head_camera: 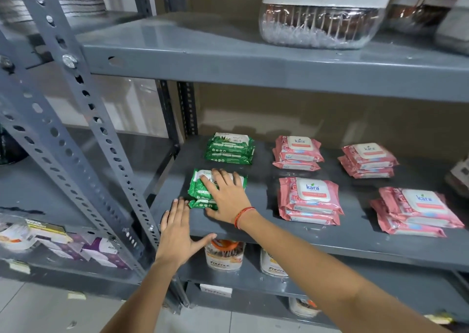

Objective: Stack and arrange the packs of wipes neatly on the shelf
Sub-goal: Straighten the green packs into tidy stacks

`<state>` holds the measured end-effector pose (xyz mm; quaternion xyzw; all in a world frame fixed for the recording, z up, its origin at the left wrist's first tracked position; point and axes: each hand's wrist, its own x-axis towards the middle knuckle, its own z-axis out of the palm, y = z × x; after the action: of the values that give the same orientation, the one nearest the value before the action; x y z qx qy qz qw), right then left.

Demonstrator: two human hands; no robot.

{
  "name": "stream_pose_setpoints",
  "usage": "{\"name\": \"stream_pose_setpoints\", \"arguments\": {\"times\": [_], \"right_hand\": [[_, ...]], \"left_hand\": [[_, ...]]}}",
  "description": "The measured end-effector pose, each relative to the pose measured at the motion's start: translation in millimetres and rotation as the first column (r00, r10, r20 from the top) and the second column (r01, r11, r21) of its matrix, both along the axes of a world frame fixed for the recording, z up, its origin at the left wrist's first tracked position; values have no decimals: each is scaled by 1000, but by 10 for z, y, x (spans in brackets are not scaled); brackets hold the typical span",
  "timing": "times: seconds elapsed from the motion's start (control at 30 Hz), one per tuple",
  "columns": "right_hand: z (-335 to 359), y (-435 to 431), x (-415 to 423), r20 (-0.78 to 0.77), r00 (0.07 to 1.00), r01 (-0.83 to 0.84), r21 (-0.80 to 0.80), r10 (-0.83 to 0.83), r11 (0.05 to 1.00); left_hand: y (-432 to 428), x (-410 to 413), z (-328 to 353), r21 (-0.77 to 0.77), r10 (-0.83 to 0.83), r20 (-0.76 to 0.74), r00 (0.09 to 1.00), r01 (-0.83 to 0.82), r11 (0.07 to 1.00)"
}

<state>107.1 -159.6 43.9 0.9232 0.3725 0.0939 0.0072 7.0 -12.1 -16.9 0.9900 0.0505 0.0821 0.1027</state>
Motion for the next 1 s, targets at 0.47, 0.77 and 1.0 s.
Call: {"name": "stream_pose_setpoints", "arguments": {"times": [0.47,0.77,1.0], "right_hand": [[169,-1446,-210,280,902,253,275,-329,927],[-34,-1975,-268,76,901,419,104,-427,902],[-55,-1992,-191,75,906,411,74,-416,909]], "left_hand": [[-1141,-146,91,29,-356,109,928,355,935],[-1407,-66,35,109,-443,-4,897,440,891],[-1407,-60,41,136,-451,18,892,445,885]]}}
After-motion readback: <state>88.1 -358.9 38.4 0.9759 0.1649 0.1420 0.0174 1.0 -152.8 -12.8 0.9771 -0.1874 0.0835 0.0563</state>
